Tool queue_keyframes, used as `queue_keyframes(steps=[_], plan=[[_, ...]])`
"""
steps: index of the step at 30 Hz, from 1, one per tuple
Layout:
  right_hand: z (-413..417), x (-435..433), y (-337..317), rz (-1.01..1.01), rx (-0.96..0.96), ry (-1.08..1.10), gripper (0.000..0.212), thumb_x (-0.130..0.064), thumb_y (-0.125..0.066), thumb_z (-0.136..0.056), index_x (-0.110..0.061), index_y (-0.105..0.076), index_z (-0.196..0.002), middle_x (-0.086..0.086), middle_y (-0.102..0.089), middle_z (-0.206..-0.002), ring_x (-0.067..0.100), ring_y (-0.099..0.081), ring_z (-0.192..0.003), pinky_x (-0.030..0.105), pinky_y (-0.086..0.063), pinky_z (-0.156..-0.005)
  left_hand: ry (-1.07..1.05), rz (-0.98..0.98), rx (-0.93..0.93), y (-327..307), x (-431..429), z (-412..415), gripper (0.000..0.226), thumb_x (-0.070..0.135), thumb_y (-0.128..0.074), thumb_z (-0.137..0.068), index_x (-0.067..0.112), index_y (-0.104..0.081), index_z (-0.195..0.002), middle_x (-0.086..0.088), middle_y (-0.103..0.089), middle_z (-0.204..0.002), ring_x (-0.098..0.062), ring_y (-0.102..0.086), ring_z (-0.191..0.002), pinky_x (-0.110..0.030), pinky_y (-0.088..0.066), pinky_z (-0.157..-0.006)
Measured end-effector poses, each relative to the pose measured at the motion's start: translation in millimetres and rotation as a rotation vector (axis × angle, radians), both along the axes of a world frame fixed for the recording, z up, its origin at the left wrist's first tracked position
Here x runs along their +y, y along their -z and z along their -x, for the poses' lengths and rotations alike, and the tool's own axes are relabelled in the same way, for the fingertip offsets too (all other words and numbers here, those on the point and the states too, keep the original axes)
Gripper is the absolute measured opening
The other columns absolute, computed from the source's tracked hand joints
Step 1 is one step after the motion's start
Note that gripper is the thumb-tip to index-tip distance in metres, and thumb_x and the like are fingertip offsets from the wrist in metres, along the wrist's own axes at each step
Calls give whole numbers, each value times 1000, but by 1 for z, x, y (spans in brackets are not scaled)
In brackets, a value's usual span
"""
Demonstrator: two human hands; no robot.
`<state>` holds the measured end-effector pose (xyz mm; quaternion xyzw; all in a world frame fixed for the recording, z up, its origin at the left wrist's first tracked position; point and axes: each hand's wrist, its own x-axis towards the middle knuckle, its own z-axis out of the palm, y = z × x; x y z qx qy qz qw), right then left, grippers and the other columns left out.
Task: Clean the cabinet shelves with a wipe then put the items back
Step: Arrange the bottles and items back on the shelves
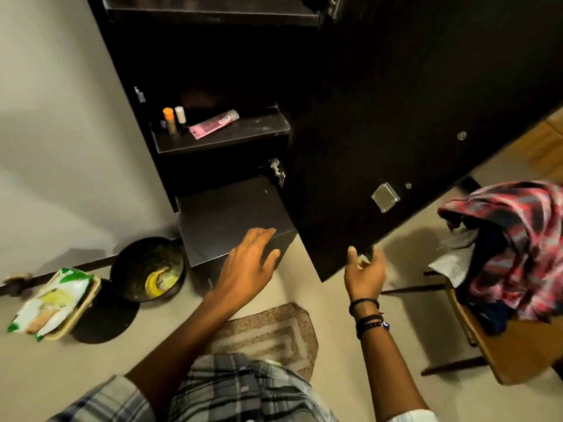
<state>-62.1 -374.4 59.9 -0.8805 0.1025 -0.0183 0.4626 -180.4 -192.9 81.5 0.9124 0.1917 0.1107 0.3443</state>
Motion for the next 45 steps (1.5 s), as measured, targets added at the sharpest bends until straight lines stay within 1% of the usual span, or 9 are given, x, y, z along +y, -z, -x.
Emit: queue_keyframes(steps=[4,8,15,17,21,25,29,36,45], plan=[[27,4,3,74,-132,-88,23,-31,-57,-92,-8,-61,-95,3,-63,-81,27,-63,-77,35,-51,-67,-94,50,-65,-3,4,13,39,36,-56,-92,21,-54,-128,5,-54,-128,-5,-60,-94,-17,-42,-79],[47,19,3,144,-171,-246,26,-31,-60,-90,-9,-56,-78,3,-56,-63,24,-52,-58,25,-32,-47,-171,85,-146,-10,13,18,36,39,-58,-90,23,-58,-122,7,-57,-121,-4,-63,-82,-29,-56,-77],[66,54,1,245,-266,-509,26,-33,-69,-84,-10,-61,-75,2,-64,-63,11,-50,-54,7,-25,-48,-238,109,-186,-8,42,22,37,46,-55,-89,28,-57,-122,10,-57,-119,-1,-61,-81,-34,-58,-73],[70,69,-1,267,-291,-570,27,-35,-69,-84,-12,-61,-73,-1,-61,-59,11,-48,-51,9,-25,-46,-246,122,-191,-5,54,24,37,45,-54,-90,28,-57,-122,9,-57,-119,0,-60,-82,-35,-58,-73],[78,106,10,272,-307,-672,38,-52,-57,-86,-16,-61,-77,0,-65,-65,16,-60,-56,26,-44,-49,-224,140,-203,2,85,32,38,40,-56,-90,24,-56,-124,5,-58,-120,-2,-61,-83,-32,-58,-70],[85,160,15,267,-340,-676,41,-55,-58,-83,-16,-56,-71,0,-61,-60,16,-56,-53,20,-36,-47,-227,132,-171,7,133,48,38,40,-56,-91,24,-55,-125,5,-59,-122,-7,-65,-83,-34,-58,-71],[92,218,14,297,-368,-660,39,-50,-64,-81,-14,-54,-69,2,-59,-54,19,-54,-48,29,-37,-44,-244,110,-124,11,191,63,39,43,-56,-89,27,-53,-125,8,-60,-118,-8,-65,-82,-33,-56,-74],[95,289,8,403,-365,-636,40,-37,-71,-80,-9,-51,-61,8,-55,-47,28,-56,-45,16,-19,-40,-243,106,-57,13,273,93,45,43,-55,-90,26,-50,-131,6,-61,-119,-12,-65,-86,-35,-52,-82],[88,339,4,452,-298,-629,47,-44,-63,-86,-12,-43,-56,4,-44,-46,27,-51,-44,24,-27,-45,-228,106,44,30,315,102,49,41,-53,-91,25,-43,-136,3,-56,-128,-18,-62,-101,-37,-48,-90]])
